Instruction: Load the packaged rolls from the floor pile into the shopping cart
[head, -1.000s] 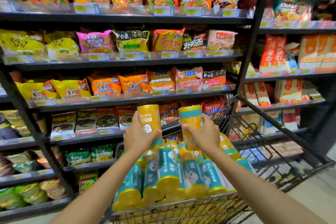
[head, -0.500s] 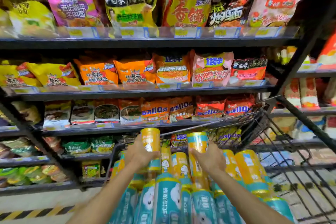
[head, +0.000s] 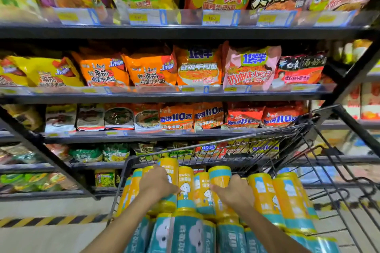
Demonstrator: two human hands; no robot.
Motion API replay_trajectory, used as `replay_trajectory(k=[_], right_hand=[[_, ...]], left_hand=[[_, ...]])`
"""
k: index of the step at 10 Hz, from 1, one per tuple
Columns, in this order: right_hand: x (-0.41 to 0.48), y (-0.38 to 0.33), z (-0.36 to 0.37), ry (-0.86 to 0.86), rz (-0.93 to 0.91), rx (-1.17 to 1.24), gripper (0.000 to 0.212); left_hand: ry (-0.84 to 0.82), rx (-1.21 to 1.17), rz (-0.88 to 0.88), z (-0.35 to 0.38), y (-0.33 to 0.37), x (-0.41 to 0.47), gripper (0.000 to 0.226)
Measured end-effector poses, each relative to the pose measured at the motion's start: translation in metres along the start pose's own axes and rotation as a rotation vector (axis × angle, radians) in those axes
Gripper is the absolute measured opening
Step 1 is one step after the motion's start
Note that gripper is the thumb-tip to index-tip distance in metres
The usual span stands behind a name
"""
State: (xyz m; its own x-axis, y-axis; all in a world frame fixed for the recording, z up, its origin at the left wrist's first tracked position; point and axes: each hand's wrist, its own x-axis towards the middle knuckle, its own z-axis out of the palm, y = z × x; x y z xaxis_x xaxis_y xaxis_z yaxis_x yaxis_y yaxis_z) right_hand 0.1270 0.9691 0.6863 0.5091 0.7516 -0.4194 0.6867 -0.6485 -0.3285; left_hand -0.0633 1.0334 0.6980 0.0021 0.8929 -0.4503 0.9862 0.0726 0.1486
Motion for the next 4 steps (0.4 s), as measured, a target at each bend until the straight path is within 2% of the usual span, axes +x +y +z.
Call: replay_trajectory(k=[1, 2, 3, 4], right_hand=[[-0.005, 0.001, 0.001, 0.005, 0.000, 0.013, 0.056], [-0.015, -0.004, -0.005, -0.021, 0.003, 0.055, 0.046], [-0.020, -0.009, -0.008, -0.027, -0.016, 0.039, 0.052], [-0.030, -0.016, -0.016, 0.033, -0.047, 0.006, 0.067]], left_hand=[[0.021, 0.024, -0.019, 0.001, 0.000, -0.005, 0.106], [-0.044, 0.048, 0.004, -0.001, -0.002, -0.007, 0.101], [-0.046, 0.040, 0.043, -0.009, -0.004, -0.013, 0.079], [0.076, 0.086, 0.072, -0.031, -0.007, -0.026, 0.072]])
